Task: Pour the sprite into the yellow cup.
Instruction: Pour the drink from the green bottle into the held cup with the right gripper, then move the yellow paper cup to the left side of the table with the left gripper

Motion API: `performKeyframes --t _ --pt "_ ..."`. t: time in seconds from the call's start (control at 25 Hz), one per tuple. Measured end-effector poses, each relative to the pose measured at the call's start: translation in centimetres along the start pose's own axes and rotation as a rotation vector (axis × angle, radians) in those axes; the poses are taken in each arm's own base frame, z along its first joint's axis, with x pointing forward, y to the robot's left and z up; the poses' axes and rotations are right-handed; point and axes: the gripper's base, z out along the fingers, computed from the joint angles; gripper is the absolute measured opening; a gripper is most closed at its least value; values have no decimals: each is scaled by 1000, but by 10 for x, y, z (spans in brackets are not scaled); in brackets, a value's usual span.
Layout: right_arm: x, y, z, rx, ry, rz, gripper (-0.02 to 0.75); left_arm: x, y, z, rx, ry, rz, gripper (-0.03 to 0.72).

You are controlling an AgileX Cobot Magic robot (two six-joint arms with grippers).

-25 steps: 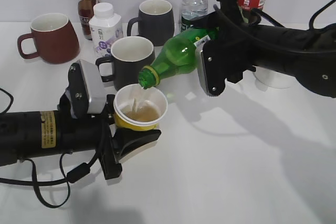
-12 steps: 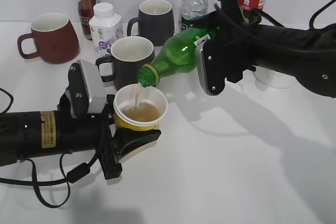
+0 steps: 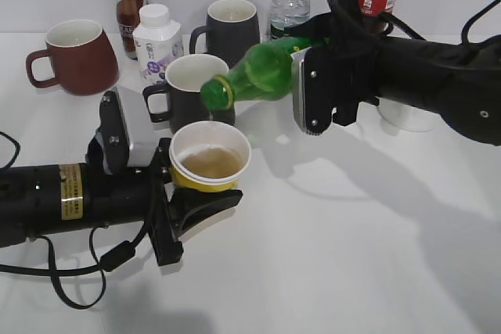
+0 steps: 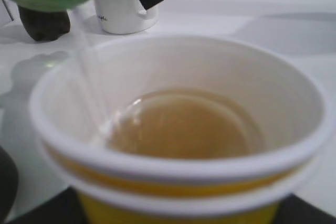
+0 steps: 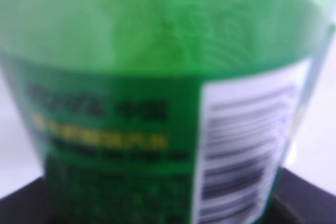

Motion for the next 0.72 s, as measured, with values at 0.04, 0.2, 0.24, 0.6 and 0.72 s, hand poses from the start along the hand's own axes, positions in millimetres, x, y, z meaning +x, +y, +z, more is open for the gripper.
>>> performKeyframes --t 0.04,0.2,0.24,0.6,0.72 --pt "0 0 0 -1 0 27 428 0 0 0 0 0 0 382" --pt "0 0 0 -5 3 145 428 -1 0 0 2 -12 0 382" --pt "0 1 0 -8 5 173 428 -2 0 0 3 -19 -1 382" --pt "0 1 0 -13 8 329 428 -5 0 0 1 -56 -6 382" --pt "0 1 0 -12 7 333 428 -5 0 0 0 -56 -6 382"
